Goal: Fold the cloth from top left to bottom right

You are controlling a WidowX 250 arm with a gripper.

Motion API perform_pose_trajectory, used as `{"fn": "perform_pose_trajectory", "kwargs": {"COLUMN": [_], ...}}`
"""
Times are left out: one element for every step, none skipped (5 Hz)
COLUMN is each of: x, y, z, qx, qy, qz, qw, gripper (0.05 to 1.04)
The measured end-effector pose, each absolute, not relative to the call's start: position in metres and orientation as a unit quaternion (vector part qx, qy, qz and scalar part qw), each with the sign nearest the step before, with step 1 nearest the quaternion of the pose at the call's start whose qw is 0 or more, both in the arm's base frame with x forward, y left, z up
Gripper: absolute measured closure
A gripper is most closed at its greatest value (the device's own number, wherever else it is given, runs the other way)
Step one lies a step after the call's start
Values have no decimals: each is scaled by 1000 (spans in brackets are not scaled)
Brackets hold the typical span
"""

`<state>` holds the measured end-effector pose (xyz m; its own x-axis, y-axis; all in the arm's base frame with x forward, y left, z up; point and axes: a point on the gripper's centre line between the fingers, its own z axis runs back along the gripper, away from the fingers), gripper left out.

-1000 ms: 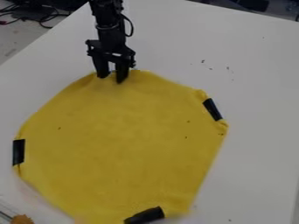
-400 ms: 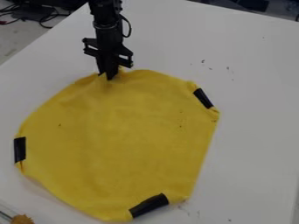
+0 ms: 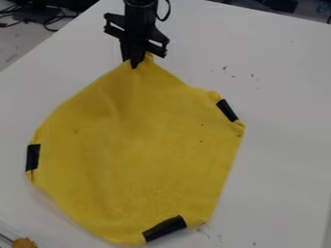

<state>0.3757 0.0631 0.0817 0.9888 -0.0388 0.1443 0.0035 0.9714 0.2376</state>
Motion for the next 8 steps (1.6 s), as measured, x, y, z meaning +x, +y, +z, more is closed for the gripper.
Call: {"fn": "perform_pose_trajectory", "kwargs": {"x": [353, 314, 286, 267, 254, 243, 234, 231], "y": [39, 7, -19, -42, -57, -67, -71, -72], "z": [92, 89, 83, 76, 64, 58, 52, 52], "qx": [125, 109, 93, 70, 55, 39, 30, 25], "qy": [-95, -106, -114, -132, -141, -153, -153, -151], "qz": [11, 28, 32, 43, 65, 85, 94, 93], "qw": [988, 988, 989, 988, 986, 984, 983, 984], "gripper": [1021, 1021, 1021, 1021, 1021, 1006, 854, 590]}}
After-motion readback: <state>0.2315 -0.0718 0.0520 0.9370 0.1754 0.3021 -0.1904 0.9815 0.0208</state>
